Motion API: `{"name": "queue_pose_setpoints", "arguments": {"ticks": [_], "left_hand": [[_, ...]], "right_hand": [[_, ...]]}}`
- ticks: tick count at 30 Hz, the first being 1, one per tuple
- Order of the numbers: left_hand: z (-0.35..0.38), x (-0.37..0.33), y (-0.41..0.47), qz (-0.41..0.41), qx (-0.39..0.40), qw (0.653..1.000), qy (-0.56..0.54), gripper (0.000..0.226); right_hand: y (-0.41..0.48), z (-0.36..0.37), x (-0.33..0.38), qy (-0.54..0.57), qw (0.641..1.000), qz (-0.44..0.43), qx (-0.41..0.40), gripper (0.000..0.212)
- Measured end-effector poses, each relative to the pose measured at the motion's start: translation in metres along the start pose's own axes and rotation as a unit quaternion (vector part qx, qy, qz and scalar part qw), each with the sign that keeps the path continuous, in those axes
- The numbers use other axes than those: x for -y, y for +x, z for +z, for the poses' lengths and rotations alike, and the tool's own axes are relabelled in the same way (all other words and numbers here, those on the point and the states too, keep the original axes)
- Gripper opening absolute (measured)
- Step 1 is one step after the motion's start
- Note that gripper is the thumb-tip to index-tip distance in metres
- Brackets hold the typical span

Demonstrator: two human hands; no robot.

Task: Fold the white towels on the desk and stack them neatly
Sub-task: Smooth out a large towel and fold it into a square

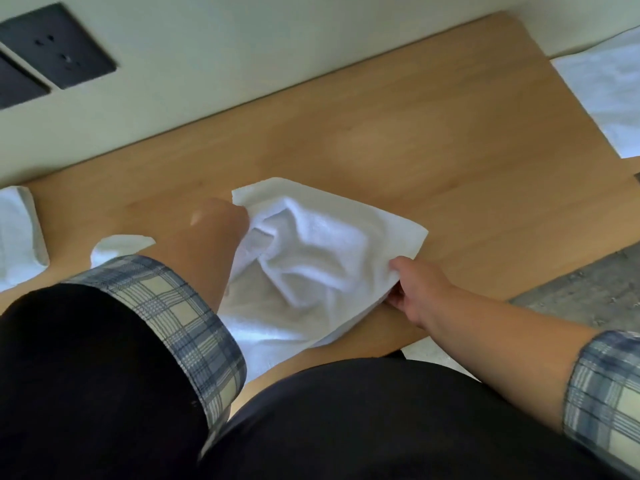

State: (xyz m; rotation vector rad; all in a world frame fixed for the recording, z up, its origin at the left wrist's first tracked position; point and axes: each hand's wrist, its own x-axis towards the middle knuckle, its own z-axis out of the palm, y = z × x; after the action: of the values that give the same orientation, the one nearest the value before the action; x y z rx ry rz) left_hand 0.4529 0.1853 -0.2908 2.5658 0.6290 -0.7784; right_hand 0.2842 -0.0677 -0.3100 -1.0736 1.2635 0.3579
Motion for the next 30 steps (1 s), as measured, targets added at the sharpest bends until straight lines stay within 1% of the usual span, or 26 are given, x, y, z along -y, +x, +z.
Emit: {"name": "queue_pose_setpoints", "arguments": {"ticks": [2,4,6,8,10,11,12,14,15,16,17,18,19,20,21,22,23,24,25,26,27,28,30], "left_hand": [[-0.005,-0.012,-0.009,0.03,-0.086,0.994,-0.067,0.026],[-0.01,-0.031,-0.022,0.084,-0.166,0.976,-0.111,0.015],[-0.011,-0.062,-0.038,0.147,-0.207,0.958,-0.132,0.012],[-0.001,-0.095,-0.041,0.196,-0.228,0.944,-0.138,0.016],[0.011,-0.126,-0.039,0.232,-0.215,0.939,-0.133,0.019],[0.022,-0.139,-0.037,0.256,-0.19,0.941,-0.115,0.021],[0.034,-0.149,-0.035,0.279,-0.148,0.944,-0.094,0.027],[0.061,-0.163,-0.04,0.309,-0.036,0.949,-0.047,0.05],[0.074,-0.167,-0.044,0.313,0.007,0.949,-0.019,0.06],[0.085,-0.168,-0.048,0.317,0.027,0.948,0.017,0.064],[0.095,-0.167,-0.053,0.321,0.014,0.945,0.062,0.063],[0.104,-0.163,-0.06,0.324,-0.028,0.94,0.106,0.06],[0.111,-0.158,-0.068,0.326,-0.078,0.931,0.148,0.057],[0.117,-0.154,-0.076,0.328,-0.11,0.92,0.184,0.056],[0.125,-0.151,-0.082,0.332,-0.112,0.913,0.211,0.057],[0.133,-0.149,-0.087,0.335,-0.088,0.908,0.236,0.062],[0.14,-0.148,-0.091,0.334,-0.056,0.904,0.259,0.07],[0.146,-0.149,-0.092,0.33,-0.03,0.902,0.277,0.079],[0.149,-0.152,-0.091,0.327,-0.016,0.901,0.287,0.087],[0.151,-0.154,-0.091,0.323,-0.006,0.901,0.29,0.092],[0.152,-0.156,-0.09,0.321,0.003,0.902,0.29,0.095],[0.152,-0.157,-0.09,0.323,0.012,0.902,0.285,0.094],[0.147,-0.153,-0.09,0.333,0.027,0.906,0.262,0.086]], "right_hand": [[0.002,-0.007,0.008,-0.034,0.999,-0.002,0.012,0.012],[0.003,-0.017,0.018,-0.061,0.998,0.0,0.026,0.012],[0.007,-0.029,0.028,-0.062,0.997,0.007,0.044,0.013],[0.013,-0.043,0.036,-0.05,0.997,0.016,0.064,0.014],[0.021,-0.058,0.043,-0.051,0.995,0.019,0.083,0.017],[0.026,-0.066,0.045,-0.056,0.994,0.026,0.085,0.019],[0.03,-0.073,0.046,-0.063,0.994,0.035,0.083,0.021],[0.039,-0.089,0.048,-0.072,0.993,0.055,0.079,0.025],[0.043,-0.096,0.05,-0.077,0.992,0.063,0.082,0.025],[0.045,-0.101,0.053,-0.087,0.99,0.071,0.087,0.022],[0.046,-0.104,0.057,-0.096,0.988,0.076,0.091,0.019],[0.047,-0.105,0.062,-0.103,0.988,0.076,0.086,0.019],[0.047,-0.106,0.068,-0.108,0.989,0.07,0.071,0.02],[0.047,-0.107,0.073,-0.117,0.99,0.056,0.047,0.02],[0.047,-0.107,0.077,-0.129,0.991,0.031,0.022,0.019],[0.047,-0.109,0.081,-0.147,0.989,-0.004,-0.004,0.02],[0.048,-0.111,0.084,-0.174,0.983,-0.053,-0.033,0.025],[0.05,-0.113,0.087,-0.214,0.968,-0.116,-0.064,0.035],[0.052,-0.114,0.091,-0.267,0.942,-0.184,-0.087,0.046],[0.052,-0.114,0.096,-0.322,0.907,-0.252,-0.095,0.054],[0.052,-0.111,0.101,-0.373,0.867,-0.318,-0.085,0.056],[0.052,-0.105,0.106,-0.418,0.828,-0.37,-0.056,0.056],[0.052,-0.087,0.113,-0.505,0.753,-0.421,0.035,0.057]]}}
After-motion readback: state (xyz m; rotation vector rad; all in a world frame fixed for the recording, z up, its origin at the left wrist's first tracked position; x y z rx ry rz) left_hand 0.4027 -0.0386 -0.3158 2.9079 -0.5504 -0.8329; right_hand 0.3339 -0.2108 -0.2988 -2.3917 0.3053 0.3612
